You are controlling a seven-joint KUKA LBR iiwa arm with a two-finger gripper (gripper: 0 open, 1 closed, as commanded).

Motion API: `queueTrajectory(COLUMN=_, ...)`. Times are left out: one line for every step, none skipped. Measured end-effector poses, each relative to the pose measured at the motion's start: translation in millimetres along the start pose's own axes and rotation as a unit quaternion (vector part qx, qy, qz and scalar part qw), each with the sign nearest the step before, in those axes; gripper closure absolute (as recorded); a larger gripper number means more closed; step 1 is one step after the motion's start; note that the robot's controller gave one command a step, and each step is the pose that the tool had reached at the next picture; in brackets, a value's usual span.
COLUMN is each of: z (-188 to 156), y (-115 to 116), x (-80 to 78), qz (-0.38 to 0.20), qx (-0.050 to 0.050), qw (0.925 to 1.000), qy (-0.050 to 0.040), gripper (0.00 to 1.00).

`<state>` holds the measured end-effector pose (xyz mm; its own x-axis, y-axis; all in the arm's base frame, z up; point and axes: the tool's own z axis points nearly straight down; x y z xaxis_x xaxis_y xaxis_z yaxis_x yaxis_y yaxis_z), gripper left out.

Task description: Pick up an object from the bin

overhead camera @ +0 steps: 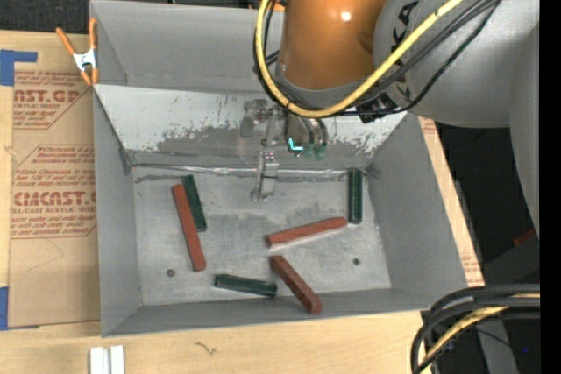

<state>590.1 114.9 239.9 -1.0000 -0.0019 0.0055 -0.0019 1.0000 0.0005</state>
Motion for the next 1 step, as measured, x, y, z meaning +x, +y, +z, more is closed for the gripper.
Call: queueTrajectory(z=95.5, y=-66.7, x=58.1, qz=-0.039, qx=0.002, qw=0.9993, qy=0.0025, gripper=0.0)
